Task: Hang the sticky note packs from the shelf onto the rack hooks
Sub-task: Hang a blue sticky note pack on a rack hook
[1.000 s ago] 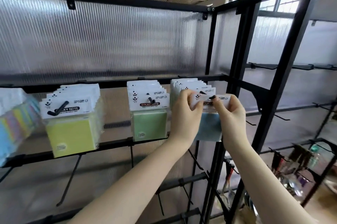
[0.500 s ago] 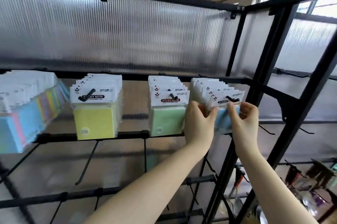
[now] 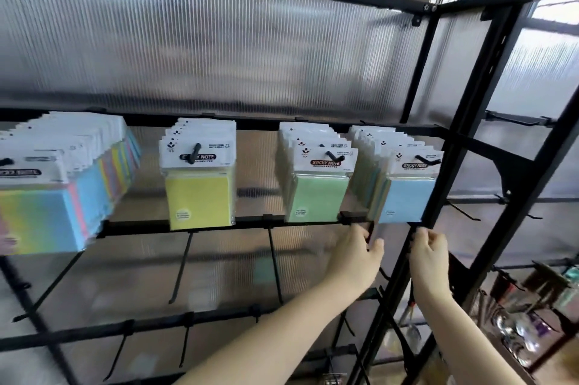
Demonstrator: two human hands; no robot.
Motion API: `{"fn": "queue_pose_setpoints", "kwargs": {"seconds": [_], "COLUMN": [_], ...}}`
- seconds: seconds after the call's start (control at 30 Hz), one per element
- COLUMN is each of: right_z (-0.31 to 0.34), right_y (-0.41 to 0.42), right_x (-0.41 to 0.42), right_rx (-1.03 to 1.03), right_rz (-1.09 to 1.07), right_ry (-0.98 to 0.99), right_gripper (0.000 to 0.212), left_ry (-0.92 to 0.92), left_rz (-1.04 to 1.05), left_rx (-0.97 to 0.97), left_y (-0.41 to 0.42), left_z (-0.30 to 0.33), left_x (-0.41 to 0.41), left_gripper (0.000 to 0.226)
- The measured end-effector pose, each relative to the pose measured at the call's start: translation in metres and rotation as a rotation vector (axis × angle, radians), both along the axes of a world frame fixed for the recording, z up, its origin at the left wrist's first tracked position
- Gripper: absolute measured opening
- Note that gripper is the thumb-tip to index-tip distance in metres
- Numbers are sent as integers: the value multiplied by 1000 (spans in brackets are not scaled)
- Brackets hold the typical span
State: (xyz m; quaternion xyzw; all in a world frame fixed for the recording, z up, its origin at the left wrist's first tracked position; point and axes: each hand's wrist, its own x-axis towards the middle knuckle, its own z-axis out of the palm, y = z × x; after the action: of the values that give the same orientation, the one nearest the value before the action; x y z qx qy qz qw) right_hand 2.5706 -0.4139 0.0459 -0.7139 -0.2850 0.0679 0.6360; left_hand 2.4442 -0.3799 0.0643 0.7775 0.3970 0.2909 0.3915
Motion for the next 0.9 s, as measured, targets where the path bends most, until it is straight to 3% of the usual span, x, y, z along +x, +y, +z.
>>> {"fn": "queue_pose_setpoints", "kwargs": {"seconds": [0.17,0.37,0.9], "right_z": [-15,-8,9], "right_y": [-7,-4,36], "right_x": [-41,-126,-476], "right_rx": [-138,-132,-199], "right_rz": [24,83,751], "right_ry": [-52,-331,-416], "right_gripper": [21,15,14], "left_ry": [77,102,48], "left_rz": [-147,-123,382], "left_rx": [2,50,89], "left_y": [-2,7,12], "left_z": [-12,-16,-36], "left_x": [-52,-142,-481], "left_gripper": [27,21,15]}}
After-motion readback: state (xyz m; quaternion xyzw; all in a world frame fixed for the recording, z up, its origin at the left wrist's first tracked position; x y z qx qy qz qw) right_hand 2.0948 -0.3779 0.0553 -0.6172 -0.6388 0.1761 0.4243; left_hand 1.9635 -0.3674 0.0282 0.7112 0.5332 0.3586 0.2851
